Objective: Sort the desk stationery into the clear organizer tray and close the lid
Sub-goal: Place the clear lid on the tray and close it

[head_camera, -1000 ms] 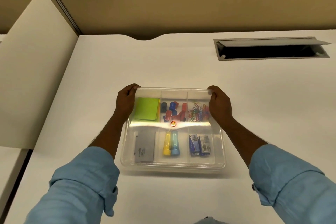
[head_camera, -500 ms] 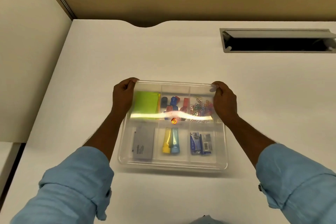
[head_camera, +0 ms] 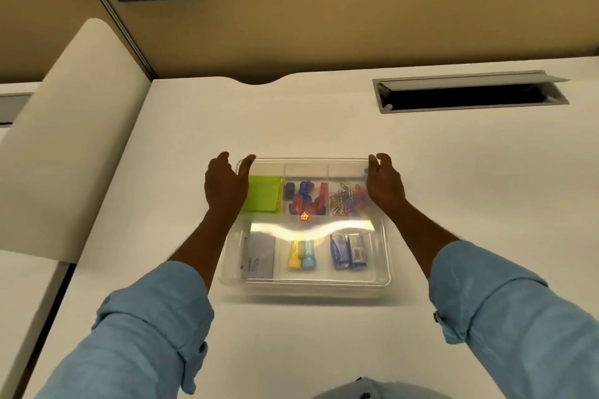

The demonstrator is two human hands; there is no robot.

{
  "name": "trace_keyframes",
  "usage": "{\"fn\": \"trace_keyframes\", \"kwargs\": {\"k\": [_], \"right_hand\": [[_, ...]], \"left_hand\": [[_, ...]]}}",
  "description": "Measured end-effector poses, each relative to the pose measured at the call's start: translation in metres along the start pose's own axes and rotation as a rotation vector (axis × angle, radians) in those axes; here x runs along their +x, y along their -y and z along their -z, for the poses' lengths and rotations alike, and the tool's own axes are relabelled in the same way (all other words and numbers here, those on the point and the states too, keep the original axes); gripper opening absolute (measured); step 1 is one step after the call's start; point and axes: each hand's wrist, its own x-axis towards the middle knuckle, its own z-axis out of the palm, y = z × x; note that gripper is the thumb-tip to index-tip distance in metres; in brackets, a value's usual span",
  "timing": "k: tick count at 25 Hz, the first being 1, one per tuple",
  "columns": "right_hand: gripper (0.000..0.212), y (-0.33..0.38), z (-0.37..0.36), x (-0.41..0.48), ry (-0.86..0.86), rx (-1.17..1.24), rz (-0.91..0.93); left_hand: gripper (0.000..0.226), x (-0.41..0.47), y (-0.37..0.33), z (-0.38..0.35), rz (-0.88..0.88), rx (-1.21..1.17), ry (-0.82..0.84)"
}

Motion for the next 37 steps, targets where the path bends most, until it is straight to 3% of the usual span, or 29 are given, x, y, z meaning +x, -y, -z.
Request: {"fn": "trace_keyframes", "kwargs": {"k": [2,4,6,8,12,15,25,37], "right_hand": [[0.053,0.005,0.011,-0.012,-0.039,0.026,-0.002],[0.057,0.003,0.02,-0.036,-0.067,-0.044,0.142],[0.072,-0.01,0.022,-0.071,0.057,-0.21,0.332],[0.098,-0.027,0.02,-0.1,0.275,-0.385,0.446],[0.131,-0.052,0.025,-0.118,0.459,-0.566,0.485],[0.133,-0.056,0.022,-0.118,0.483,-0.621,0.452],[0.132,-0.054,0.014,-0.118,0.477,-0.747,0.43],[0.135,-0.052,0.014,-0.118,0.47,-0.735,0.434]], "left_hand": [[0.075,-0.018,-0.001,0.009,0.053,0.002,0.062],[0.083,-0.045,0.0,0.02,0.009,0.014,0.095],[0.091,-0.077,0.001,0.03,-0.091,0.026,0.137],[0.112,-0.101,0.004,0.038,-0.13,0.116,0.289],[0.145,-0.123,0.02,0.055,-0.102,0.365,0.592],[0.146,-0.126,0.024,0.057,-0.074,0.298,0.648],[0.15,-0.127,0.019,0.05,-0.106,0.451,0.673],[0.15,-0.13,0.021,0.051,-0.114,0.417,0.646]]}}
